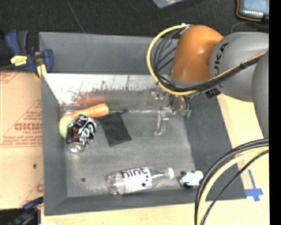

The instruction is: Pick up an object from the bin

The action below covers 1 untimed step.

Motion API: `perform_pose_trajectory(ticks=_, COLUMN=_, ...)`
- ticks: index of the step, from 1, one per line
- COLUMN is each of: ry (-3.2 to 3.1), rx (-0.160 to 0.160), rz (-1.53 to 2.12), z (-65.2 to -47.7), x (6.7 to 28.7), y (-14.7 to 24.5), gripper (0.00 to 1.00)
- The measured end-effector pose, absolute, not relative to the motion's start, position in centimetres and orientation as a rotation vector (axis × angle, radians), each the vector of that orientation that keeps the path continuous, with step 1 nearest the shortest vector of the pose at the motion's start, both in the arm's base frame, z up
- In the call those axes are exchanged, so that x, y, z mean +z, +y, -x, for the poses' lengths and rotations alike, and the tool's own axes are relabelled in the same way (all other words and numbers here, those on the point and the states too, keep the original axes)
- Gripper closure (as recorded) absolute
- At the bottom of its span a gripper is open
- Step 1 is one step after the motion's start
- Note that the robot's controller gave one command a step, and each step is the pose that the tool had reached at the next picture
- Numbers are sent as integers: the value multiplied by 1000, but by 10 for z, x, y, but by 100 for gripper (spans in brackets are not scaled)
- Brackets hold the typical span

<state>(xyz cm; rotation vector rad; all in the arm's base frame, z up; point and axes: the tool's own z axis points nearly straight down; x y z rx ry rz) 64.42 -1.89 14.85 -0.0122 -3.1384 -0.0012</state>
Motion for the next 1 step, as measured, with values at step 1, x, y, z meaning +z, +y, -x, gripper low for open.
perform_pose_trajectory(ticks=1, ry=-3146, rx=-1, rz=12, z=-646, x=154, y=-19, gripper=0)
